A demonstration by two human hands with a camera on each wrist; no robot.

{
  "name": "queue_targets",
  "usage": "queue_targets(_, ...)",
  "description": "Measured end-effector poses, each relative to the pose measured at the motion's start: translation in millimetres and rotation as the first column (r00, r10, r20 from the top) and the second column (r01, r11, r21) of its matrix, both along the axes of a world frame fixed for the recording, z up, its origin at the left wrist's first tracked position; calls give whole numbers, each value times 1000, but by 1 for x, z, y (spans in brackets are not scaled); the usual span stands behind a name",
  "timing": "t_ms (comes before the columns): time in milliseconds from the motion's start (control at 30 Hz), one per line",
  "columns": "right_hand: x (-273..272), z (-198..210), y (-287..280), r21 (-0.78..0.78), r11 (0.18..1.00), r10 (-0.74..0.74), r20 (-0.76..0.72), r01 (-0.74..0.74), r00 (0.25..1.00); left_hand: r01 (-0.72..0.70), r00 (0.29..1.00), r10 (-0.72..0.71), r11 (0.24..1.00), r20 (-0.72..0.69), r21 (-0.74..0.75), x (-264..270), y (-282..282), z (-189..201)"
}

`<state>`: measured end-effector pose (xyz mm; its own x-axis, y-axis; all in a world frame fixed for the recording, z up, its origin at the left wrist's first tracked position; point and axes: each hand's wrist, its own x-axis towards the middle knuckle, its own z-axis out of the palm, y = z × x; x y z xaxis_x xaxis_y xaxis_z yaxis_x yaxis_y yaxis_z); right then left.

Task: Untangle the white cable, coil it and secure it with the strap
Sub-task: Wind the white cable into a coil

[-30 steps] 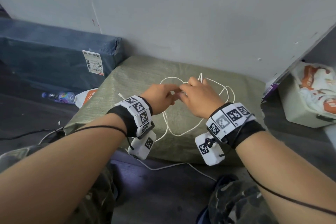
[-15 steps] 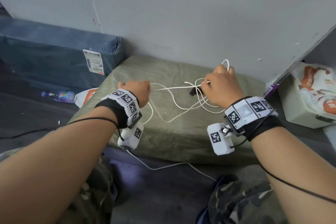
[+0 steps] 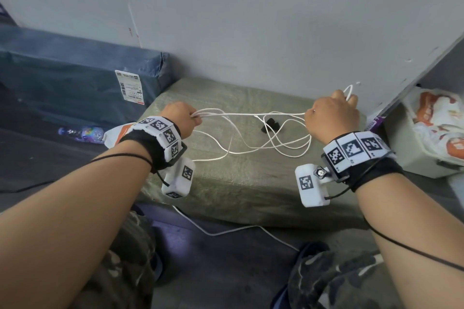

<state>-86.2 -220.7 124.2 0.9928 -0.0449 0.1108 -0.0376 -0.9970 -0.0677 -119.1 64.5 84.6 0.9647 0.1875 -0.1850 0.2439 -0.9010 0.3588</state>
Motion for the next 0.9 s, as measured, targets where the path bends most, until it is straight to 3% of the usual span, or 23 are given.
queue_targets(67,1,0,-3,-13,998,-57,-19,57,998,-94,995,84,967,-54,-238,2,-3,1)
queue_targets(133,3,-1,-9,-6,995,-95,-62,95,994,-268,963,222,762,-150,-589,3,-2,3)
queue_targets(167,4,-2,-12,-2,994,-107,-87,107,990,-322,945,271,656,-185,-683,3,0,5)
queue_targets(267,5,-6,-20,-9,991,-135,-143,135,980,-396,899,376,475,-226,-785,2,5,13)
queue_targets(333,5,-7,-22,-8,988,-154,-169,154,974,-429,873,420,420,-247,-800,2,7,16)
queue_targets(400,5,-7,-24,-4,985,-169,-191,171,967,-459,856,457,461,-240,-760,1,10,18)
queue_targets(500,6,-4,-28,6,982,-184,-211,190,960,-440,867,484,631,-119,-639,6,23,10)
queue_targets(667,7,-4,-27,26,986,-154,-214,163,965,-429,895,429,749,-125,-505,8,22,12)
queue_targets(800,9,-6,-21,133,991,45,-183,-21,982,-401,914,400,865,-68,-301,9,15,5)
queue_targets(900,10,-4,-17,293,942,213,-142,-165,967,-437,891,452,837,-34,-330,7,13,6)
